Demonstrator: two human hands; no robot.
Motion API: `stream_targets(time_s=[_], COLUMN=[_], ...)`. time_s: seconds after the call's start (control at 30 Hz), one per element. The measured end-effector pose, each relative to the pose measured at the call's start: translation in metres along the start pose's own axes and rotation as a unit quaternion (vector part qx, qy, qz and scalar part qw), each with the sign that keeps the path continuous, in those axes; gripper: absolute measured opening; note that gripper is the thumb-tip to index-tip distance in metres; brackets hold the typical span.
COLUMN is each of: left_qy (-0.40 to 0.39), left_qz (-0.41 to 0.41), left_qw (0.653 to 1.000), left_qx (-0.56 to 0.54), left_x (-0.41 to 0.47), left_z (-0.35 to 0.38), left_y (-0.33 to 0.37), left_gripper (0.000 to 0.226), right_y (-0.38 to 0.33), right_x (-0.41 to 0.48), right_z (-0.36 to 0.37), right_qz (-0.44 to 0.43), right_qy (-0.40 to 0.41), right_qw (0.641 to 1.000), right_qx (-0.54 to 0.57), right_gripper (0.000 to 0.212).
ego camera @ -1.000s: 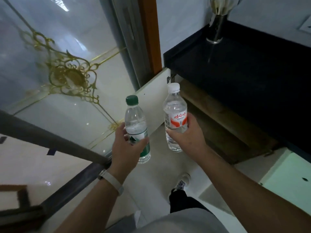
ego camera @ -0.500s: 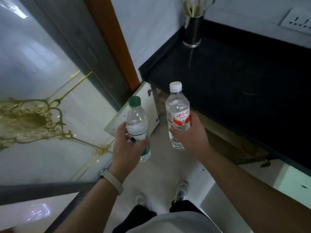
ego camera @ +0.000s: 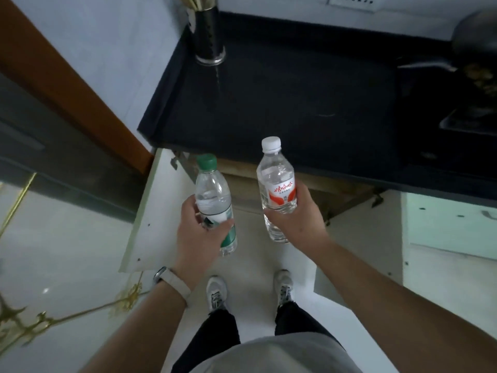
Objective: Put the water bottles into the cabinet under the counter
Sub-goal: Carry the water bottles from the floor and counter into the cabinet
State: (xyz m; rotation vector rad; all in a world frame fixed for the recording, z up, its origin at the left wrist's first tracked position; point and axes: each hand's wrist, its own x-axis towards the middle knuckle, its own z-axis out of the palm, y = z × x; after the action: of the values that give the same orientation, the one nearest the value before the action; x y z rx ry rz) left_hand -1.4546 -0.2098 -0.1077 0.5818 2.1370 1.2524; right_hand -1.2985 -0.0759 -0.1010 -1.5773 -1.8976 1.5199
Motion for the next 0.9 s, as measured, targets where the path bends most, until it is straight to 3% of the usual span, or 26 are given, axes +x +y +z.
stream_targets(time_s=[0.23,0.47,0.63,0.9], left_qy=[-0.068,-0.053,-0.051,-0.043], left_qz=[-0.006,-0.047,-0.051,-0.011], left_qw=[0.998,0.998,0.997,0.999], left_qx=[0.005,0.004,0.015,0.011], left_x=[0.048,0.079,0.099,0.159], left_z=[-0.001,0.043,0.087,0.173], left_y=[-0.046,-0.095,-0.145,-0.258], left_gripper=[0.066,0.069,0.067,0.065], right_y=[0.023,0.077,0.135,0.243], right_x=[0.005,0.04,0.082,0.169], right_z=[0.037,0.071,0.089,0.122], right_qz=[0.053,0.09,0.091,0.052], right_qy=[0.041,0.025,0.015,0.03], right_qw=[0.998,0.996,0.996,0.998], right_qx=[0.002,-0.001,-0.006,0.008], right_gripper=[0.063,0.06,0.072,0.065])
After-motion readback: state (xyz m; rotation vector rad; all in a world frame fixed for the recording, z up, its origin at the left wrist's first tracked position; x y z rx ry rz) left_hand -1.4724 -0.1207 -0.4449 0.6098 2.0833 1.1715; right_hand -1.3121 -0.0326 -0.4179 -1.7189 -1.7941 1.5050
